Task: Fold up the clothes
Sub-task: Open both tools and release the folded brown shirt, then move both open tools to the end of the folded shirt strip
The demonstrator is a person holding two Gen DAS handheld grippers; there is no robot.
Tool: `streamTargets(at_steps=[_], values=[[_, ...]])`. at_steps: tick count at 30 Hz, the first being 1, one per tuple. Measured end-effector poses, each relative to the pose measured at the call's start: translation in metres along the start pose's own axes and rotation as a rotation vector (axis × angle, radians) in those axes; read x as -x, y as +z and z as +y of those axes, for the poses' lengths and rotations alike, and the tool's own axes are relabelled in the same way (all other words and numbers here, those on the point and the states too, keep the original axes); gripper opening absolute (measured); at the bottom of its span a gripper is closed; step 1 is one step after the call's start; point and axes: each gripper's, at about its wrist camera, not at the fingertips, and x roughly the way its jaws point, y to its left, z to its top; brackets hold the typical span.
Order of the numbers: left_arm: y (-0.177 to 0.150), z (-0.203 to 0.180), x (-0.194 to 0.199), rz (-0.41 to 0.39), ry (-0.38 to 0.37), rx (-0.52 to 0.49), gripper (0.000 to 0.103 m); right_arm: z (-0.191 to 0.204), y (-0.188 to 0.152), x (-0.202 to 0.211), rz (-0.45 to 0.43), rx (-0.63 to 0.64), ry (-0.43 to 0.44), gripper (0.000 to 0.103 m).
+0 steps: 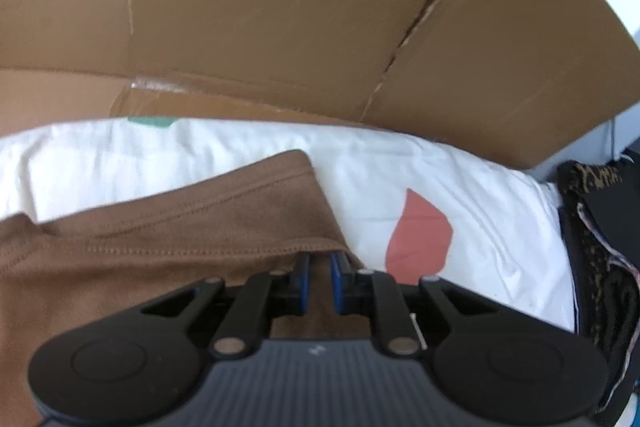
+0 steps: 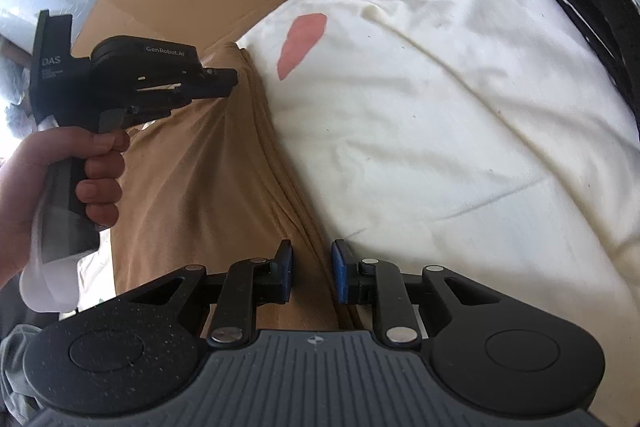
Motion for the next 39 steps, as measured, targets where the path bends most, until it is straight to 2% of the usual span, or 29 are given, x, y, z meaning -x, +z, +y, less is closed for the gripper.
streamTargets(at_steps=[3, 6, 9, 11, 15, 20, 21, 28, 33, 36, 39], values=[[-0.001, 0.004, 0.003, 0.004, -0.014, -0.004, 0.014, -0.001, 0.001, 0.0, 0.003, 0.002, 0.001, 0.024], [0.0, 0.007, 0.023, -0.012, -0.004, -0.034, 0.015, 0.006, 0.001, 0.003, 0.002, 0.048, 0.003, 0.024], [0.002, 0.017, 0.046, -0.035, 0.002, -0.05, 0.026, 0.011, 0.001, 0.01, -0.007, 0.083, 0.036, 0.026], [0.005, 0.029, 0.065, -0.065, 0.012, -0.048, 0.026, 0.014, 0.001, 0.015, -0.021, 0.093, 0.043, 0.027], [0.01, 0.061, 0.101, -0.145, 0.064, -0.036, 0.024, 0.016, 0.003, 0.02, -0.05, 0.098, 0.038, 0.028], [0.011, 0.103, 0.124, -0.151, 0.156, 0.023, 0.023, 0.019, 0.006, 0.017, -0.076, 0.077, 0.038, 0.028], [0.011, 0.111, 0.127, -0.146, 0.171, 0.035, 0.026, 0.02, 0.006, 0.015, -0.076, 0.075, 0.036, 0.028], [-0.003, 0.153, 0.13, -0.12, 0.205, 0.125, 0.044, 0.03, 0.004, 0.007, -0.067, 0.132, -0.005, 0.028], [-0.02, 0.17, 0.113, -0.06, 0.159, 0.154, 0.04, 0.025, 0.004, 0.004, -0.049, 0.147, -0.053, 0.027], [-0.023, 0.18, 0.103, -0.066, 0.153, 0.182, 0.032, 0.021, 0.005, 0.004, -0.033, 0.156, -0.056, 0.026], [-0.021, 0.19, 0.098, -0.091, 0.151, 0.213, 0.031, 0.017, 0.006, 0.005, -0.02, 0.165, -0.052, 0.026]])
